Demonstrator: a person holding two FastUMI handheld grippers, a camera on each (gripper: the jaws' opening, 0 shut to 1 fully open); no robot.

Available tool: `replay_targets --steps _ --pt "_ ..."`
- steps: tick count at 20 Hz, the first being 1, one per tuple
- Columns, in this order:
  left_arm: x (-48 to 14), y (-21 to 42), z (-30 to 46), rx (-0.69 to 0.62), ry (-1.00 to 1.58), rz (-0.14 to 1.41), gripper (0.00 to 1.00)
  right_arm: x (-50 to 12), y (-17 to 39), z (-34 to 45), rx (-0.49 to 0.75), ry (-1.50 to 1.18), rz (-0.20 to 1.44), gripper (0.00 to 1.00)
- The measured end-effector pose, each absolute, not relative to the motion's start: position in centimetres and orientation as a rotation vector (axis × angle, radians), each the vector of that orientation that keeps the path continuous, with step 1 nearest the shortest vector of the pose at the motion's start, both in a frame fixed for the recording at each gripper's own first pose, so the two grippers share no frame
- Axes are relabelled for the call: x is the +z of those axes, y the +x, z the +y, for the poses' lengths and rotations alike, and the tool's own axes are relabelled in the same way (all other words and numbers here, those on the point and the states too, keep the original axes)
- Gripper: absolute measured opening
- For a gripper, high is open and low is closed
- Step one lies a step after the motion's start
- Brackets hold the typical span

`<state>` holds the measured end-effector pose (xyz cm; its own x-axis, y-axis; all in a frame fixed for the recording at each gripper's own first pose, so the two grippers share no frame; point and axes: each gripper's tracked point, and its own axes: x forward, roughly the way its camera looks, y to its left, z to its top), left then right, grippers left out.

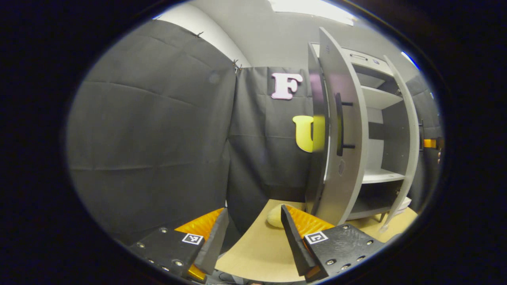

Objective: Grasp the bottle in the cabinet with the left hand and place it on the coaster, then close the right door with the right hand and the left door with the left hand.

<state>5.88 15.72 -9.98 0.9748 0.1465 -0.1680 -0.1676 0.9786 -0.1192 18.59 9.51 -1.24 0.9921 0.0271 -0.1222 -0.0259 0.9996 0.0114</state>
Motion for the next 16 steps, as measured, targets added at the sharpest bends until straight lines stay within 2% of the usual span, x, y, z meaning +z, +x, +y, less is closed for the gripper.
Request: replay_targets --steps 1,2,9,13,15,16 --pt "-10.0 5.8 16.1 0.163 -0.133 0.16 0.77 -1.4 18.8 9.8 0.034 0.014 0.123 0.92" --pt "-9.8 5.6 16.4 0.165 -0.133 0.159 0.77 -1.3 19.1 10.2 0.033 0.012 0.119 0.96" --pt "-8.8 5.4 17.0 0.141 -0.149 0.158 0.78 -0.9 18.9 10.6 0.015 -0.017 0.104 0.96" --pt "-6.6 6.8 16.1 0.075 -0.158 0.152 0.78 -2.1 17.2 9.4 -0.001 -0.028 0.131 0.98" --pt "-4.8 7.8 15.8 0.048 -0.154 0.133 0.78 -2.9 16.2 8.8 -0.006 -0.038 0.139 0.94" --pt "-3.9 8.8 15.7 0.04 -0.147 0.126 0.78 -3.4 15.6 8.5 -0.008 -0.046 0.148 0.97"
